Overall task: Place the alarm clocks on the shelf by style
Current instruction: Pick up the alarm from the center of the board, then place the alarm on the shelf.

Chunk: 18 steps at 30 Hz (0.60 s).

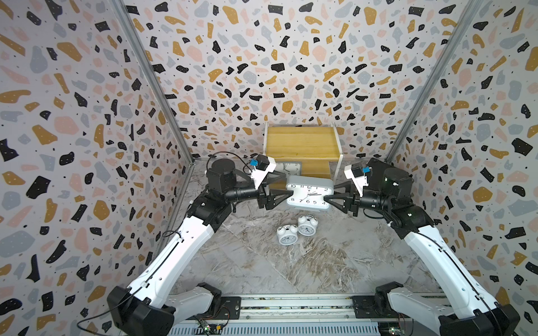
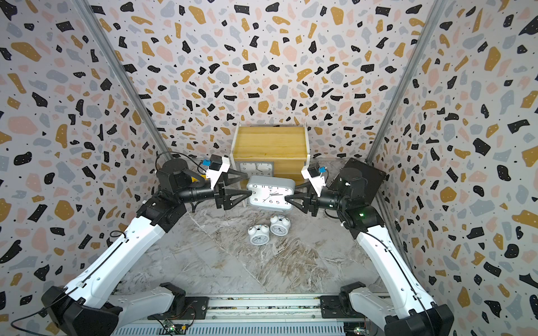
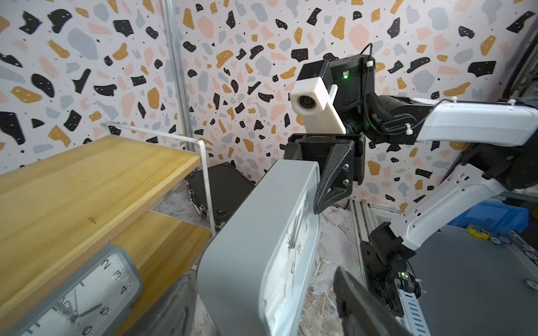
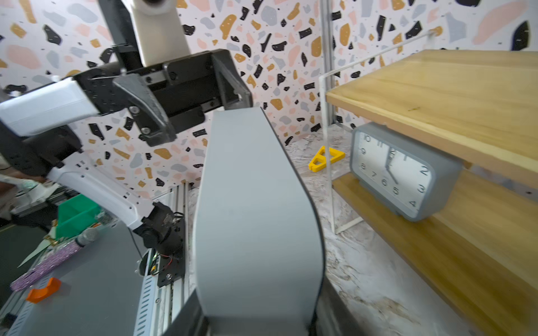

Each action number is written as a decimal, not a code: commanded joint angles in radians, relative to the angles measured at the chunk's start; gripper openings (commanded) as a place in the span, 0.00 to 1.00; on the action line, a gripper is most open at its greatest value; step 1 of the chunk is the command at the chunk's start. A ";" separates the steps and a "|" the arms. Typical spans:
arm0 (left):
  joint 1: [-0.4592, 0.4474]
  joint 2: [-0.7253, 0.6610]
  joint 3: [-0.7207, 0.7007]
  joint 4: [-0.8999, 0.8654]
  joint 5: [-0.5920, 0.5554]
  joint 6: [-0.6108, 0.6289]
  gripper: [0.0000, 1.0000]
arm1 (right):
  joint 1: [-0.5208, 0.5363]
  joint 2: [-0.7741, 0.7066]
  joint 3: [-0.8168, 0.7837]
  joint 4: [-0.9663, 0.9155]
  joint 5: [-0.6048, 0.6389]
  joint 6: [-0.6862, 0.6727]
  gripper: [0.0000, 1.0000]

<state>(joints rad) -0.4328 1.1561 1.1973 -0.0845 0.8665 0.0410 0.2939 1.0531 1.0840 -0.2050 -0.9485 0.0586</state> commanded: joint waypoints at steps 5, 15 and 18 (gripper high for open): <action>0.015 -0.054 -0.001 -0.064 -0.204 0.054 0.86 | -0.003 -0.038 0.138 -0.003 0.238 -0.020 0.17; 0.033 -0.037 0.052 -0.175 -0.299 0.136 0.87 | -0.006 0.038 0.288 0.030 0.501 -0.029 0.17; 0.046 -0.019 0.069 -0.187 -0.296 0.138 0.87 | -0.012 0.064 0.333 0.029 0.552 -0.042 0.18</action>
<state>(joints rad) -0.4004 1.1275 1.2243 -0.2676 0.5869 0.1497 0.2893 1.1110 1.3441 -0.2459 -0.4927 0.0349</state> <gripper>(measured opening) 0.869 0.432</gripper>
